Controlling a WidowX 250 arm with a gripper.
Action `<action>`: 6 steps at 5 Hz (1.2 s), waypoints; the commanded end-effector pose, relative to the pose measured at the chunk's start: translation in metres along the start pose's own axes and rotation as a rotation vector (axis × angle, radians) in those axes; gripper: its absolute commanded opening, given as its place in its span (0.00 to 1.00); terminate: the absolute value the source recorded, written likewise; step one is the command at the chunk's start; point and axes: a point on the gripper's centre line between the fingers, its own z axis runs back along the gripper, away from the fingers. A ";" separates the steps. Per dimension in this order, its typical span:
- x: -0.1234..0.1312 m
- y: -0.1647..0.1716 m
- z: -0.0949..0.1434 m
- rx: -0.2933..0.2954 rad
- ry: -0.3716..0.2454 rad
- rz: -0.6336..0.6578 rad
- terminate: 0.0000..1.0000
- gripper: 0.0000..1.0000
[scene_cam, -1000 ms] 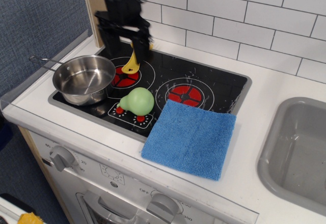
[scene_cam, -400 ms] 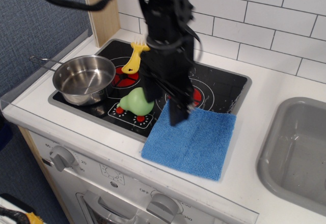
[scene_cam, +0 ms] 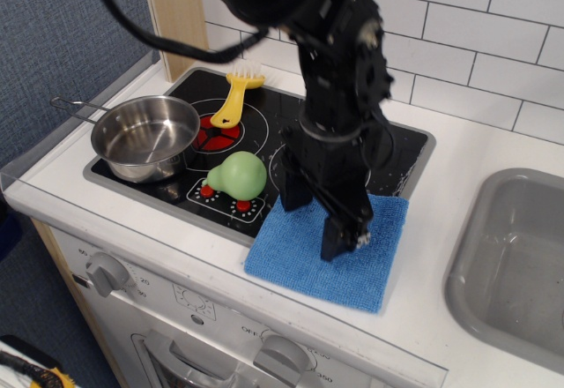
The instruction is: Slide the blue cloth to the back right.
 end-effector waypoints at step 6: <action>0.098 0.088 -0.007 0.018 -0.148 0.109 0.00 1.00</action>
